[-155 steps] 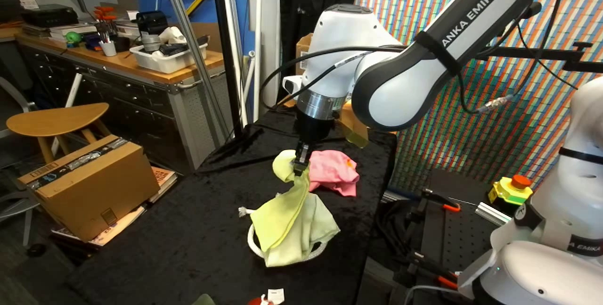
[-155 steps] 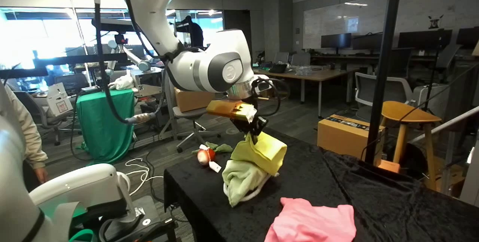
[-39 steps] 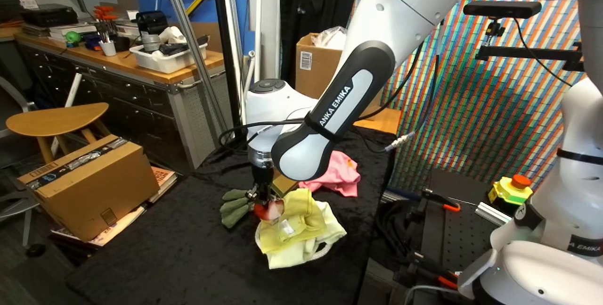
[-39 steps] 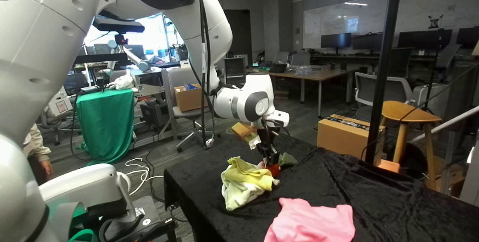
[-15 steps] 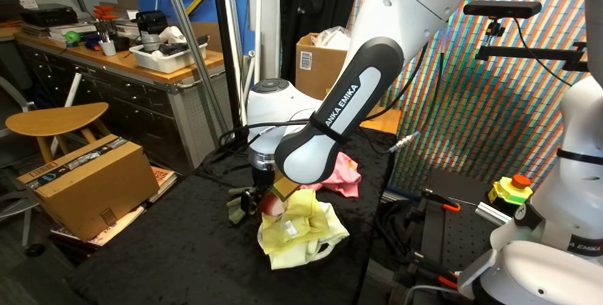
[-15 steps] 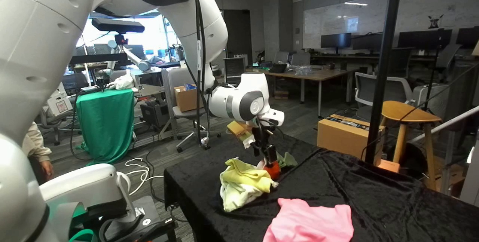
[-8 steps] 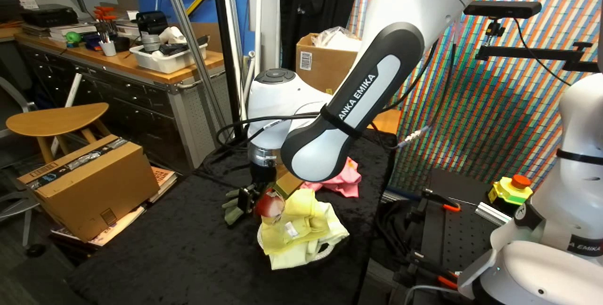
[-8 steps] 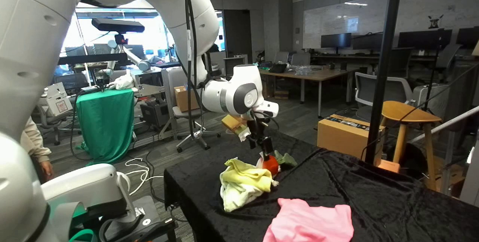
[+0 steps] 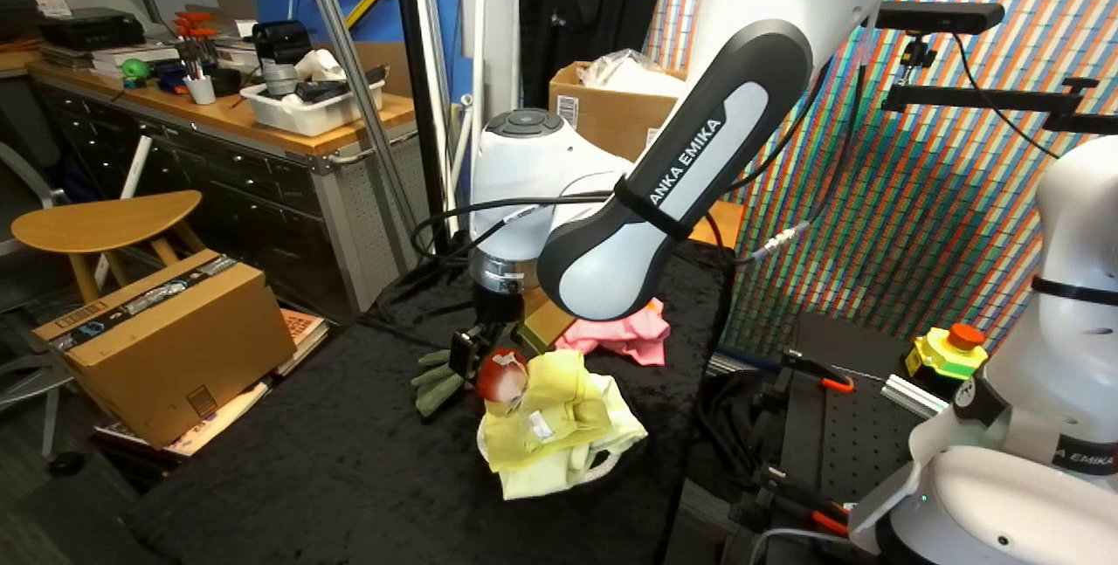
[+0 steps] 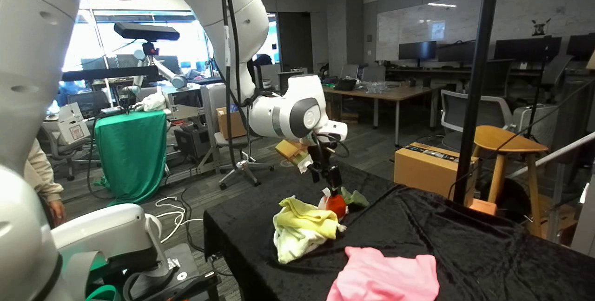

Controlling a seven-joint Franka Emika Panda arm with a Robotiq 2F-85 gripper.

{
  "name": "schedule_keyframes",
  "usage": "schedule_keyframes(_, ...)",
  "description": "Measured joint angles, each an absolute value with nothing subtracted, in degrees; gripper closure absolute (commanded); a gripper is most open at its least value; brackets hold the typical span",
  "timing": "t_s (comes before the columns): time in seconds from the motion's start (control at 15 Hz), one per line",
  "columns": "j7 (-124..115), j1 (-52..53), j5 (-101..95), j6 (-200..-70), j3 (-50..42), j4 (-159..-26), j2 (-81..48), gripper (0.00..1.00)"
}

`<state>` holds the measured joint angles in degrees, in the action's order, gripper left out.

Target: Put the things in one heap

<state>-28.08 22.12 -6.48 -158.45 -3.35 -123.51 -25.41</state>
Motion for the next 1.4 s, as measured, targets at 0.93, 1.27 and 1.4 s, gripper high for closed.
schedule_keyframes(0.93,-34.75,19.41,-13.06,-161.45,-13.82,-133.76,-19.35,0.0)
schedule_keyframes(1.27,-35.46,15.94,-13.01,-162.65,-14.84,-137.33,-19.55,0.0)
schedule_keyframes(1.4,-35.91,15.0,-12.82,-162.95,-15.31,-138.1,-20.0,0.0)
